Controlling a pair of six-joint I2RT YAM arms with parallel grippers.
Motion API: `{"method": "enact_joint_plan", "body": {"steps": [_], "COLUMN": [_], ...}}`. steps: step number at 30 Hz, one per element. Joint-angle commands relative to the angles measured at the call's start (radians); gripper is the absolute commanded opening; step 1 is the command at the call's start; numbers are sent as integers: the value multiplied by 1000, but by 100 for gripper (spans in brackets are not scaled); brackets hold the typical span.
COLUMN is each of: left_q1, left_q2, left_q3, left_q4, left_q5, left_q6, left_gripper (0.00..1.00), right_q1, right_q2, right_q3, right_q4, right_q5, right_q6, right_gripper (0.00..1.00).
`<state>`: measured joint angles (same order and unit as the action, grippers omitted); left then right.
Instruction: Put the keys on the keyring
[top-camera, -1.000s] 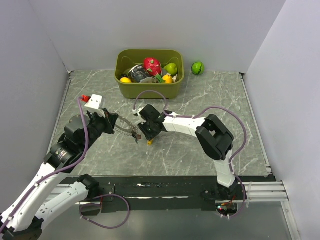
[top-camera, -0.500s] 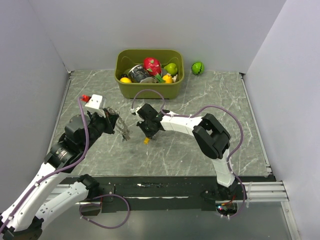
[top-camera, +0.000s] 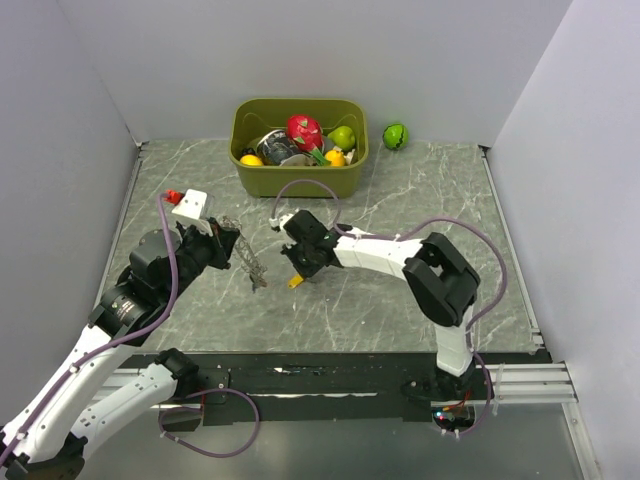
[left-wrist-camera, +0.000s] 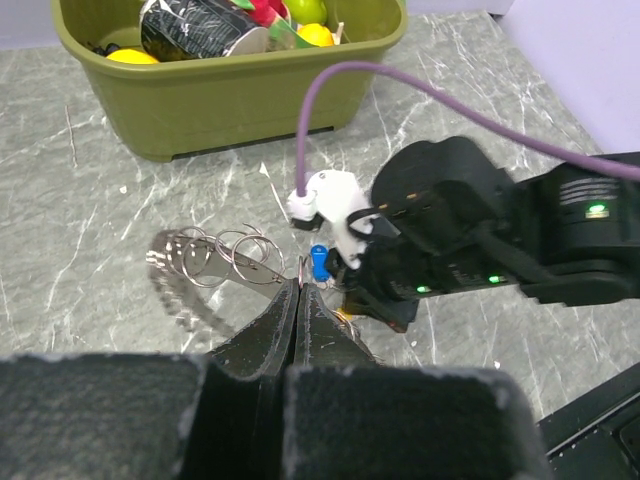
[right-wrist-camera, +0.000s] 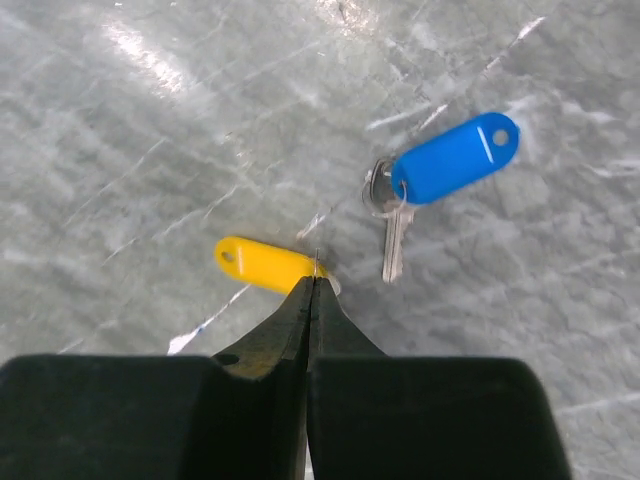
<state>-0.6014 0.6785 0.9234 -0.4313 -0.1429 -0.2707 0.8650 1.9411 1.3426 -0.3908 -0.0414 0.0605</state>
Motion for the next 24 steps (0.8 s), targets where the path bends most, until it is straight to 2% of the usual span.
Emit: {"method": "enact_joint_plan", "body": {"steps": [1, 9, 20, 24], "left_q1": [3, 3, 3, 3], "left_q2": [-4, -8, -10, 7], "left_q3": [11, 5, -3, -4], "left_q4": [71, 92, 157, 204], "left_q5": [49, 114, 184, 218], "left_q6": [28, 34, 31, 33], "left_gripper": [1, 1, 1, 1], "right_q1": [-21, -92, -139, -152], "right_q2": [-148, -329, -715, -846], "right_q3": [-57, -223, -496, -553], "right_q4": [92, 225, 435, 475], "right_q5": [-6, -112, -222, -322], "right_q6": [-8, -5, -87, -105], "right_gripper": [0, 0, 0, 0]}}
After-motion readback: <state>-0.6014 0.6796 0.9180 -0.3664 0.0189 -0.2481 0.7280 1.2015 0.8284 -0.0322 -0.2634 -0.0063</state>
